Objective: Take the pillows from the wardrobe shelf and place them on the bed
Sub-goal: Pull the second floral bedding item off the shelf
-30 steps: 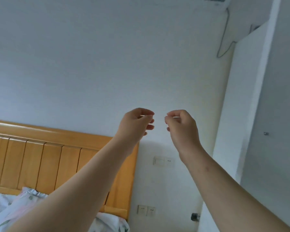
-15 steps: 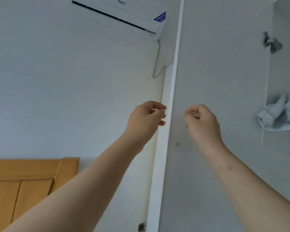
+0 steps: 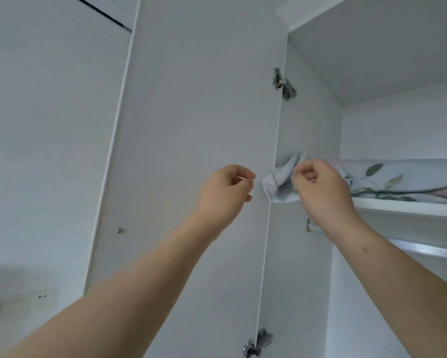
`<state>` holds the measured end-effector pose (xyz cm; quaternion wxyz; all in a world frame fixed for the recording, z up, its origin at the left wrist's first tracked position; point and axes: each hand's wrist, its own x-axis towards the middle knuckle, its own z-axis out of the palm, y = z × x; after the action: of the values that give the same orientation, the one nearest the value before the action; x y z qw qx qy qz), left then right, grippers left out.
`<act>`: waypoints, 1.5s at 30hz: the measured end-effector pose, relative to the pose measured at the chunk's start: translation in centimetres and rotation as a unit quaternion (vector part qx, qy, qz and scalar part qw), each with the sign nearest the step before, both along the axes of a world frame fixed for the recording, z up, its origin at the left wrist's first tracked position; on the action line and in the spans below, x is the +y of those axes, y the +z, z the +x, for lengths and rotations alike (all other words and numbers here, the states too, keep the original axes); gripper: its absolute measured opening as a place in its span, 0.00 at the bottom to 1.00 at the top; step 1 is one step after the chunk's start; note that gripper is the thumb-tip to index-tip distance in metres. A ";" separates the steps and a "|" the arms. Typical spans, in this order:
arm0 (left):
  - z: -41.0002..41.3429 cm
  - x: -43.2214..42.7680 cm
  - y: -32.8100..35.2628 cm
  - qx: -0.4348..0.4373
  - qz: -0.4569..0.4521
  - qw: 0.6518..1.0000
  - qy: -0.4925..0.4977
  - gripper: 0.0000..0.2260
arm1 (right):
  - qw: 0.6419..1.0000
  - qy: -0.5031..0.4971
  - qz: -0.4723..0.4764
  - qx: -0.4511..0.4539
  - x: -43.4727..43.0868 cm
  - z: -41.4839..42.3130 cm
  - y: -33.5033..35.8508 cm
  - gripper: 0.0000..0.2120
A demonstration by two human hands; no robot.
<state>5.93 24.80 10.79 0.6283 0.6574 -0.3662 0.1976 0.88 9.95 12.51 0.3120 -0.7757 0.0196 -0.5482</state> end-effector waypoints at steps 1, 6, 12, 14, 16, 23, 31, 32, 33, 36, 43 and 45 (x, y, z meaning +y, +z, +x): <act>0.3 -1.3 0.1 -0.003 0.001 1.000 -0.001 0.09 | 1.000 -0.024 -0.017 0.007 -1.3 -0.3 0.4 0.03; 2.2 -7.9 0.1 -0.042 0.053 0.997 0.020 0.07 | 0.985 -0.158 -0.064 0.037 -7.2 -2.1 1.8 0.07; 4.8 -15.0 0.5 -0.191 0.167 0.964 0.084 0.15 | 0.900 -0.390 -0.150 0.121 -13.3 -4.4 2.7 0.11; 5.5 -17.3 1.0 -0.272 0.174 0.940 0.109 0.18 | 0.869 -0.447 -0.153 0.144 -15.3 -5.1 2.7 0.12; 5.9 -19.2 1.7 -0.313 0.164 0.927 0.122 0.22 | 0.836 -0.506 -0.166 0.134 -17.2 -5.6 2.4 0.14; 6.2 -25.6 4.8 -0.290 0.198 0.933 0.079 0.28 | 0.797 -0.518 -0.224 0.214 -19.8 -5.2 4.6 0.33; 8.4 -29.0 7.7 -0.236 0.347 0.907 0.017 0.29 | 0.796 -0.507 -0.202 0.262 -21.9 -4.4 5.2 0.26; 8.7 -29.4 7.8 -0.241 0.328 0.913 0.023 0.22 | 0.795 -0.512 -0.202 0.255 -22.0 -4.4 5.3 0.24; 8.9 -29.7 7.8 -0.239 0.296 0.924 0.037 0.13 | 0.796 -0.514 -0.200 0.248 -22.0 -4.3 5.4 0.21; 8.6 -29.6 7.3 -0.227 0.229 0.942 0.090 0.03 | 0.796 -0.532 -0.196 0.212 -22.0 -4.3 5.4 0.16; 7.0 -27.6 4.9 -0.313 0.090 0.940 0.105 0.08 | 0.813 -0.528 -0.232 0.078 -21.5 -4.7 4.8 0.10; 6.2 -26.6 3.6 -0.349 0.071 0.926 0.123 0.08 | 0.829 -0.501 -0.243 0.054 -20.7 -4.8 4.6 0.11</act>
<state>12.14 -1.76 14.42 0.3831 0.6292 -0.4922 0.4637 -3.97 -10.79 17.14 -0.2052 -0.7386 0.2884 -0.5737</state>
